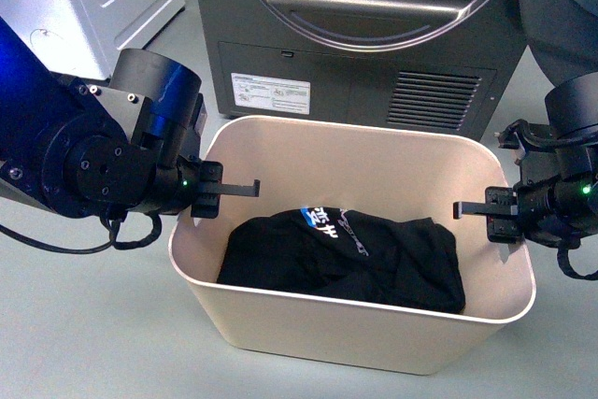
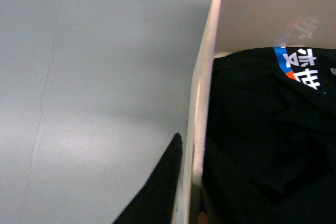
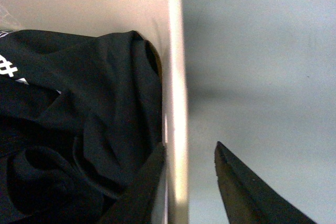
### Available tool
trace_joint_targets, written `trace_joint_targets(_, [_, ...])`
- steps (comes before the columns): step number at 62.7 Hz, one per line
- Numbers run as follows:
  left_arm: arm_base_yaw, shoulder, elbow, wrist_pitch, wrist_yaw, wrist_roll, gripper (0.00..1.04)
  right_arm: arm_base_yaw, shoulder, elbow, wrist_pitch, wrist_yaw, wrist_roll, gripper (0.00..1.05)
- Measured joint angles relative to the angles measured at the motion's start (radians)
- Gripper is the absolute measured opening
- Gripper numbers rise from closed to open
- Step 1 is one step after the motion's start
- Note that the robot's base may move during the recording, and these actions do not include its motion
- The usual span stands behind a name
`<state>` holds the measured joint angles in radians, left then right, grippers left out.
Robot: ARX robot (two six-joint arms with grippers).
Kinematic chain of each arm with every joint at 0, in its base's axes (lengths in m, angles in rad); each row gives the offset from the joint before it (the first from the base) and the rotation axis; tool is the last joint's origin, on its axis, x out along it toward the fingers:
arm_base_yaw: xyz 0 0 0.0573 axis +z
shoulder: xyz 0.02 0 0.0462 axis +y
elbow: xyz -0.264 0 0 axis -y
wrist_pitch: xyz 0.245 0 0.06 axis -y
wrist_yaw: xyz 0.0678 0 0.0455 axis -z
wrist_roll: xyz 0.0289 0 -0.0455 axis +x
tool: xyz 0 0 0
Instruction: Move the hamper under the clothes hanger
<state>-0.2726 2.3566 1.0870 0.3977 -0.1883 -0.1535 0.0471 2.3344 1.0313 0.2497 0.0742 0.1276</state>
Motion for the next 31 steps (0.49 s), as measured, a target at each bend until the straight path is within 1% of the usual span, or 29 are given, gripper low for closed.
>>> trace_joint_targets(2, [-0.001, -0.005, 0.000, -0.002, 0.003, 0.000, 0.10, 0.000, -0.005, 0.000, -0.002, -0.002, 0.000, 0.15])
trace_joint_targets(3, [-0.002, -0.009, -0.001, -0.003, 0.005, 0.000, 0.07, 0.000, -0.011, 0.000, -0.004, -0.002, -0.001, 0.12])
trace_joint_targets(5, [-0.005, -0.018, -0.003, -0.006, 0.004, -0.003, 0.04, 0.000, -0.018, -0.001, -0.007, -0.004, -0.003, 0.07])
trace_joint_targets(8, [-0.008, -0.031, -0.007, -0.012, 0.008, -0.005, 0.04, 0.000, -0.030, -0.006, -0.010, 0.000, -0.003, 0.02])
trace_joint_targets(31, [-0.014, -0.136, -0.046, -0.024, 0.016, -0.003, 0.04, -0.008, -0.110, -0.030, -0.019, -0.009, -0.004, 0.03])
